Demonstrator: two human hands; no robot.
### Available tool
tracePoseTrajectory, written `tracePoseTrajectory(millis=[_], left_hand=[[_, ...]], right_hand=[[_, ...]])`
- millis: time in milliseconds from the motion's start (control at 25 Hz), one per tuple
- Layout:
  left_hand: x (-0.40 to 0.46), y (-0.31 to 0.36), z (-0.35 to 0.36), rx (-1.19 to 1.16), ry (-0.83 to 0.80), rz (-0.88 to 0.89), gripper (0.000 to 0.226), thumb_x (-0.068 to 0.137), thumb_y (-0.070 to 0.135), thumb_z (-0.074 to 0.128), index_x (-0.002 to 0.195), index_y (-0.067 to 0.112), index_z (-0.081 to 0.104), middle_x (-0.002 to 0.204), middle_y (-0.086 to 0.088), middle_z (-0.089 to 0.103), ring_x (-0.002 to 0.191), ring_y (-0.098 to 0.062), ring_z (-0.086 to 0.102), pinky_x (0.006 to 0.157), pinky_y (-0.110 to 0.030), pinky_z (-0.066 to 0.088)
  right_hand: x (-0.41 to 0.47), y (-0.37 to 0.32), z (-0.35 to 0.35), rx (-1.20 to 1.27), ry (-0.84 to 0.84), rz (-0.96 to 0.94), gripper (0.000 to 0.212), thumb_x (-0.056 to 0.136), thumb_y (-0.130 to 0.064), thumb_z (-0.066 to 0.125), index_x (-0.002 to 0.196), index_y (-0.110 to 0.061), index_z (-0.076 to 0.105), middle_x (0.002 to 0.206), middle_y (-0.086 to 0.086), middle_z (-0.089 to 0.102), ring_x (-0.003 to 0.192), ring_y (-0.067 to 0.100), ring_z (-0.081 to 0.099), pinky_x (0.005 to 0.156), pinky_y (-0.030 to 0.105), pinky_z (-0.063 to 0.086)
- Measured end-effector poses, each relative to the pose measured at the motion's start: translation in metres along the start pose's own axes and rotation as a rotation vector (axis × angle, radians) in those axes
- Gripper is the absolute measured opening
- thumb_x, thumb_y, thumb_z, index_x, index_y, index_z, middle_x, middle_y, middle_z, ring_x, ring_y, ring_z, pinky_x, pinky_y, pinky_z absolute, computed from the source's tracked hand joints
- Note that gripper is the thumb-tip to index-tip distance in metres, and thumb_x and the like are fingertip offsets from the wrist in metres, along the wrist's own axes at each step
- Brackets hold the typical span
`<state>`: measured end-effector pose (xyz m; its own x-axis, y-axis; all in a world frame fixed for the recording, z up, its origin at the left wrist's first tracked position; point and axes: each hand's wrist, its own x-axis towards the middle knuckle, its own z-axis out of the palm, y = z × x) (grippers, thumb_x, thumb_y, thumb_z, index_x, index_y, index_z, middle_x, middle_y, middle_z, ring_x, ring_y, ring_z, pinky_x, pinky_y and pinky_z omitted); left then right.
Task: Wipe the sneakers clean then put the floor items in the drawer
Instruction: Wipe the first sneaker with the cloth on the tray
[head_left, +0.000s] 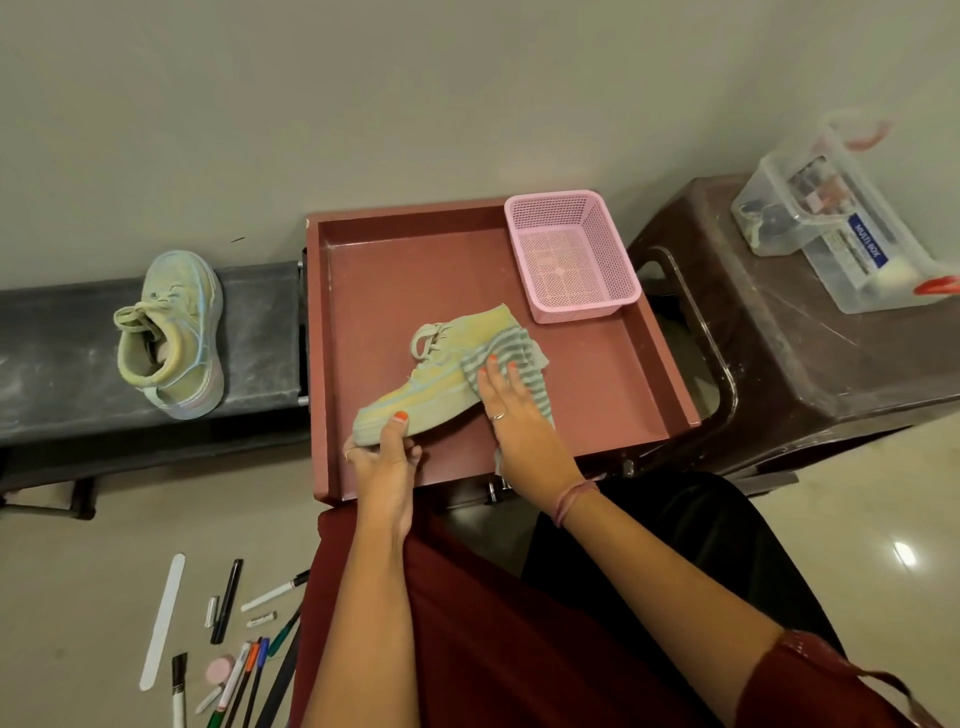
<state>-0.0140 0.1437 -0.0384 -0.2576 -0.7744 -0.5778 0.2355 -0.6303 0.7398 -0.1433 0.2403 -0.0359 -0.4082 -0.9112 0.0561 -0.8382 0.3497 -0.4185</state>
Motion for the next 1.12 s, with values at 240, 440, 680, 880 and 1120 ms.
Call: tracePoseTrajectory(millis=[240,440,680,880,1120], left_hand=[[0.003,-0.007,-0.007,0.081,0.009,-0.024,0.056,0.093,0.014,0.06,0.139,-0.003,0.034,0.083,-0.001,0.053,0.054,0.0,0.052,0.052,-0.015,0.048],[-0.007,-0.004,-0.004,0.256,0.039,0.076,0.058,0.092,0.02,0.063,0.139,0.009,0.03,0.123,-0.008,0.053,0.102,-0.014,0.059,0.086,-0.029,0.052],[-0.013,-0.003,0.004,1.045,0.043,0.572,0.082,0.091,0.049,0.048,0.154,0.019,0.006,0.161,-0.006,-0.006,0.147,-0.03,-0.01,0.116,-0.047,-0.002],[-0.005,0.005,0.031,1.702,-0.103,0.839,0.093,0.084,0.064,0.05,0.153,0.012,0.016,0.16,-0.008,0.017,0.148,-0.03,0.006,0.112,-0.058,-0.007],[0.005,0.013,0.036,1.497,-0.007,0.826,0.063,0.089,0.049,0.059,0.14,0.015,0.048,0.136,-0.008,0.048,0.128,-0.028,0.032,0.108,-0.051,0.031]], right_hand=[[0.043,0.042,-0.023,0.257,-0.062,0.384,0.097,0.07,0.022,0.037,0.151,-0.027,0.013,0.157,-0.002,0.016,0.141,0.02,0.025,0.112,0.032,0.03],[0.054,0.064,-0.052,0.656,-0.271,0.425,0.088,0.071,0.029,0.033,0.147,-0.014,0.029,0.15,-0.001,0.034,0.12,0.014,0.05,0.082,0.005,0.045],[0.022,0.057,-0.044,0.874,-0.13,0.522,0.082,0.079,0.025,0.033,0.149,-0.017,0.025,0.134,-0.008,0.04,0.118,0.015,0.049,0.099,0.027,0.042],[0.015,0.055,-0.04,0.913,-0.092,0.533,0.076,0.084,0.022,0.03,0.15,-0.017,0.023,0.138,-0.001,0.042,0.104,0.01,0.05,0.082,0.016,0.05],[0.006,0.04,-0.029,0.626,-0.006,0.413,0.082,0.081,0.021,0.03,0.151,-0.019,0.015,0.157,-0.002,0.016,0.142,0.013,0.018,0.118,0.03,0.017]])
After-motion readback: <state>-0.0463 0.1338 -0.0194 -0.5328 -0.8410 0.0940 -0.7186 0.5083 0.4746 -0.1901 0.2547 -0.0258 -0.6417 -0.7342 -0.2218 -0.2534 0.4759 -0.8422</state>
